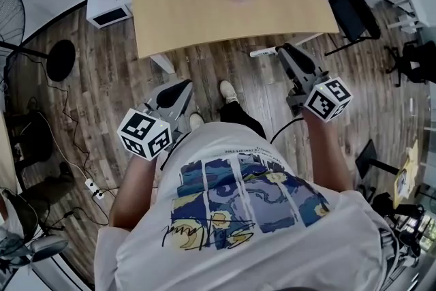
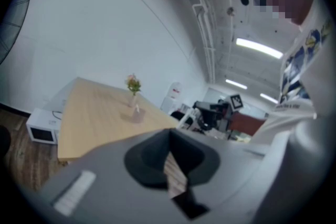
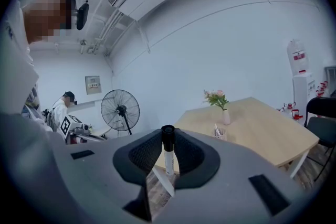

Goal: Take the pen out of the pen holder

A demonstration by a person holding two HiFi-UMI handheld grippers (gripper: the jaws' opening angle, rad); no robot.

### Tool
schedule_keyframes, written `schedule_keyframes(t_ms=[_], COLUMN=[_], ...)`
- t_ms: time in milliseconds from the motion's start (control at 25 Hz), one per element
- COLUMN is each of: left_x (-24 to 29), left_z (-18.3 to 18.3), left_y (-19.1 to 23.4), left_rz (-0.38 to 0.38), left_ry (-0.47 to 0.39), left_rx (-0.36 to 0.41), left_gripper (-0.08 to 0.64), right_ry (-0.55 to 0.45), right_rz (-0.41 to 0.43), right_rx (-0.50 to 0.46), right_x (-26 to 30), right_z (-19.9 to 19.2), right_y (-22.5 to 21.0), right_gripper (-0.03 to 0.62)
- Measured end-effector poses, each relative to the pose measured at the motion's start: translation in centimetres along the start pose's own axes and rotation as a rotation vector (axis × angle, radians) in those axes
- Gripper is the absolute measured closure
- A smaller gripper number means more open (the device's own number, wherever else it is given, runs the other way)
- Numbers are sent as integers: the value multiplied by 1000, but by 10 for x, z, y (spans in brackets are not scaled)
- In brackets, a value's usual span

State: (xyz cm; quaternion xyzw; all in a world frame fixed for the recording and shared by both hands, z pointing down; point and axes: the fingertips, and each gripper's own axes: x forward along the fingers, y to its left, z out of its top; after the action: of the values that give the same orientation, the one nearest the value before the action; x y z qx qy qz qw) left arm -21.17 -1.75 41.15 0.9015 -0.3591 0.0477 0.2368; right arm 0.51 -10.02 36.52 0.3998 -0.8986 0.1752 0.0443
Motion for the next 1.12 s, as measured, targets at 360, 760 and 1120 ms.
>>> schedule_keyframes(t_ms=[360, 760, 1120], left_x=[-20, -30, -30], left_z=[-13, -16, -17], left_y=[3, 9, 8], left_rz=[12, 24, 36], left_ry=[-1, -8, -9], left_rx=[-4, -10, -18], left_gripper=[554, 554, 554], right_ry=[21, 35, 32], right_rz=[30, 63, 83], right_rx=[-9, -30, -49], right_x=[-1, 4, 5], right_z=[-6, -2, 5], right_y=[32, 53, 57], right_gripper=[529, 529, 529])
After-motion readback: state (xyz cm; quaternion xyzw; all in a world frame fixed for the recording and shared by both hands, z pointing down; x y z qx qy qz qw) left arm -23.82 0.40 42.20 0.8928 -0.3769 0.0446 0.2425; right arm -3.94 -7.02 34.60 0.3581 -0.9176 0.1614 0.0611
